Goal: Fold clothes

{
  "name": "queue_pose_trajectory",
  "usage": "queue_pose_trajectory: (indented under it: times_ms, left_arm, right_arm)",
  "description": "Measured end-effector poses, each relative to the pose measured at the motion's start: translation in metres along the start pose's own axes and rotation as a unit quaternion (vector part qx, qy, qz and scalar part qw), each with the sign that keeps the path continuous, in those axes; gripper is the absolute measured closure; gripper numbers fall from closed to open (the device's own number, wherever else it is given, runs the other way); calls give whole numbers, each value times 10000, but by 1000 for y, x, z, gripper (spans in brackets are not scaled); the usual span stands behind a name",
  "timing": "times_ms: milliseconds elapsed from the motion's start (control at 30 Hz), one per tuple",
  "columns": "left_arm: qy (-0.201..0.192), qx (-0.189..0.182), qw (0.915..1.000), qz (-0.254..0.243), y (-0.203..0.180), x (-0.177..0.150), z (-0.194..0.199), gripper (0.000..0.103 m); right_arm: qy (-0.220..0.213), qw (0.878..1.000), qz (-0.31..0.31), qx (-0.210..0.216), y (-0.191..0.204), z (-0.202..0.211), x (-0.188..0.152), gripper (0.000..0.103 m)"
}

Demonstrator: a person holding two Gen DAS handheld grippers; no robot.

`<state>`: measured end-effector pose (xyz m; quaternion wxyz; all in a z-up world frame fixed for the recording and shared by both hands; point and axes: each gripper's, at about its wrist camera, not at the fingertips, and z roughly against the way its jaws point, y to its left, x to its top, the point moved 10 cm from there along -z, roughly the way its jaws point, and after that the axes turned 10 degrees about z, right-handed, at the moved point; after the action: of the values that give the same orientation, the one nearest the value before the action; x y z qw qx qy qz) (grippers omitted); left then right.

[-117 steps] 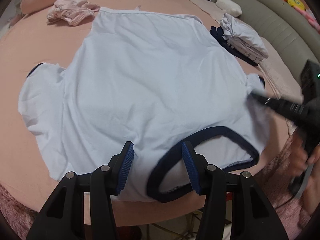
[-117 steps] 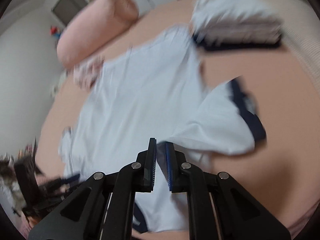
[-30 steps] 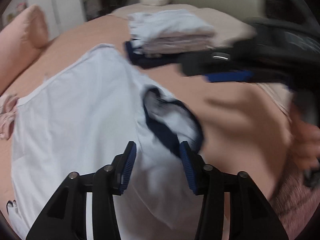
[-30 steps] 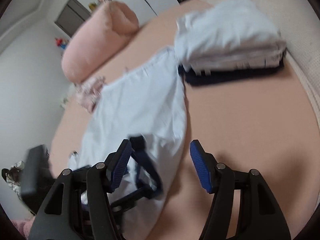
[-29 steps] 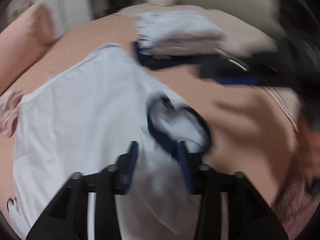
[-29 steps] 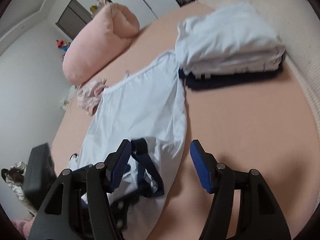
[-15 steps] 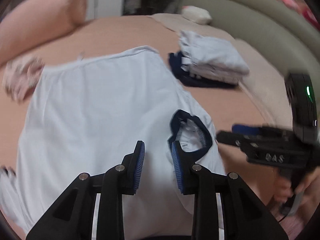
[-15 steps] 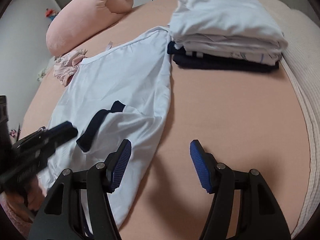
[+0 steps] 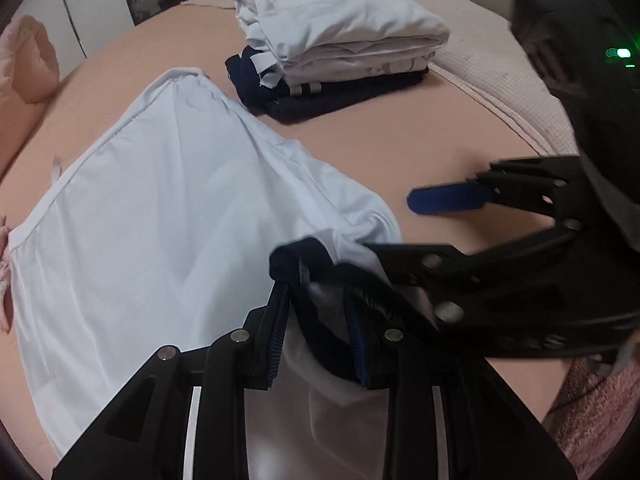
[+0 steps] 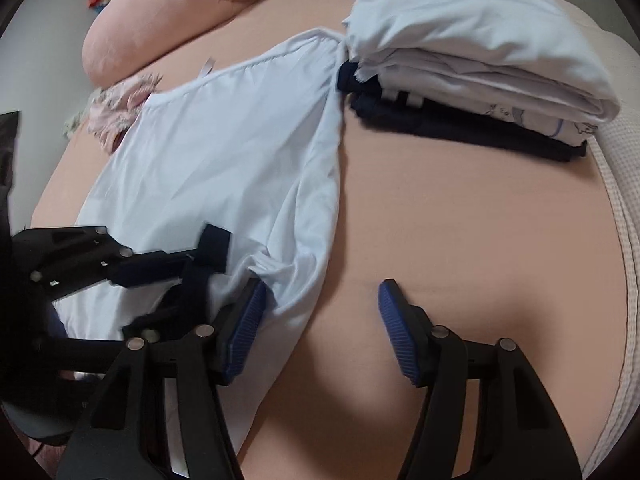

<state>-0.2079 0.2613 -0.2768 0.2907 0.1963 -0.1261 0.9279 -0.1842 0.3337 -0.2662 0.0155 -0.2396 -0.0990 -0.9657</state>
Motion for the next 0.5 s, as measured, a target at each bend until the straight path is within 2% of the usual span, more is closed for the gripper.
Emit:
queue_pose_trajectory:
  times_ms: [133, 200, 267, 367, 433, 500]
  left_arm:
    - [-107, -109, 9991, 406, 15, 12, -5, 73]
    - [-230, -353, 9961, 771, 23, 18, -1, 73]
    - [-273, -512, 9941, 922, 28, 22, 1, 73]
    - [-291, -463, 9954, 781, 30, 32, -1, 73]
    - [-364, -492, 9939, 918, 32, 42, -1, 73]
    - [-433, -279, 9919, 1164, 42, 50, 0, 73]
  right_arm:
    - [-79, 9989, -318, 334, -6, -4, -1, 44]
    - [-73, 9986, -351, 379, -7, -4, -2, 43]
    - [-33, 9992, -256, 303, -7, -3, -4, 43]
    - [33, 10000, 14, 89, -1, -6, -6, 40]
    - [77, 9998, 207, -29, 6, -9, -5, 38]
    - [165, 9986, 508, 8, 12, -9, -8, 34]
